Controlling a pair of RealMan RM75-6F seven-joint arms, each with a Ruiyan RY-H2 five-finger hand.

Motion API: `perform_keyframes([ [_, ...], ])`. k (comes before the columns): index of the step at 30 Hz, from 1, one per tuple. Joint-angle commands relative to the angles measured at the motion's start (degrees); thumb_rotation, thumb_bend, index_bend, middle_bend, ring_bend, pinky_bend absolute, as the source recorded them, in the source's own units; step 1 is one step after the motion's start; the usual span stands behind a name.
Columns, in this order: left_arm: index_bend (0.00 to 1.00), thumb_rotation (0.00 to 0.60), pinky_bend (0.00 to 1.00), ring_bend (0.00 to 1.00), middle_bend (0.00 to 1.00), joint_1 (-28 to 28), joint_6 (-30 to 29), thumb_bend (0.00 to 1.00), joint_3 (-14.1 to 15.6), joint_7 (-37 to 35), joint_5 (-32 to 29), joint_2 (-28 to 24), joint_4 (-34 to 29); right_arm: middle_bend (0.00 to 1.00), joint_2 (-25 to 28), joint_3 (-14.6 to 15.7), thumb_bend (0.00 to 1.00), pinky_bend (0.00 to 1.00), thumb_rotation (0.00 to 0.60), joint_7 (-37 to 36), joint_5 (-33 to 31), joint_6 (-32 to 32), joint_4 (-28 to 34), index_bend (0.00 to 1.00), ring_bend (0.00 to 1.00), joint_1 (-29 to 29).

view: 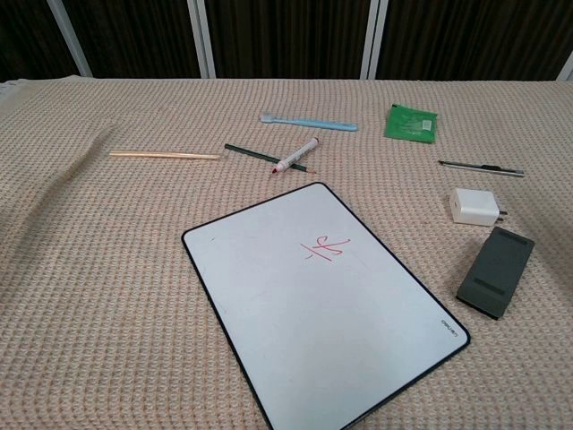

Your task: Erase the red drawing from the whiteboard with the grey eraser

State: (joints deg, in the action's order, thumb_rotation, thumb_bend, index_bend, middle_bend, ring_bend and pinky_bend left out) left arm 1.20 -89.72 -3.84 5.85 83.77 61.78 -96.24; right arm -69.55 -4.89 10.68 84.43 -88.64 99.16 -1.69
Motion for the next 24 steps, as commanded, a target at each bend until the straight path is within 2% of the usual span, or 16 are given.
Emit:
perform_keyframes([
  [1, 0.07, 0.6, 0.0, 0.0, 0.0, -0.02, -0.06, 0.53, -0.01, -0.04, 0.03, -0.01, 0.0, 0.07, 0.02, 0.02, 0.15, 0.16, 0.6, 0.0, 0.02, -0.01, 0.06, 0.02, 0.09, 0.01],
  [11, 0.07, 0.6, 0.0, 0.0, 0.0, -0.09, -0.34, 0.53, 0.05, -0.19, 0.4, -0.04, 0.07, 0.07, 0.38, 0.27, 0.15, 0.16, 0.6, -0.56, 0.49, 0.14, 0.27, 0.02, 0.09, -0.01],
  [24, 0.07, 0.6, 0.0, 0.0, 0.0, -0.04, -0.14, 0.53, 0.08, 0.05, 0.25, 0.08, 0.01, 0.07, 1.41, 1.43, 0.15, 0.16, 0.6, -5.01, 3.57, 1.96, -1.3, 0.02, 0.09, -1.2],
])
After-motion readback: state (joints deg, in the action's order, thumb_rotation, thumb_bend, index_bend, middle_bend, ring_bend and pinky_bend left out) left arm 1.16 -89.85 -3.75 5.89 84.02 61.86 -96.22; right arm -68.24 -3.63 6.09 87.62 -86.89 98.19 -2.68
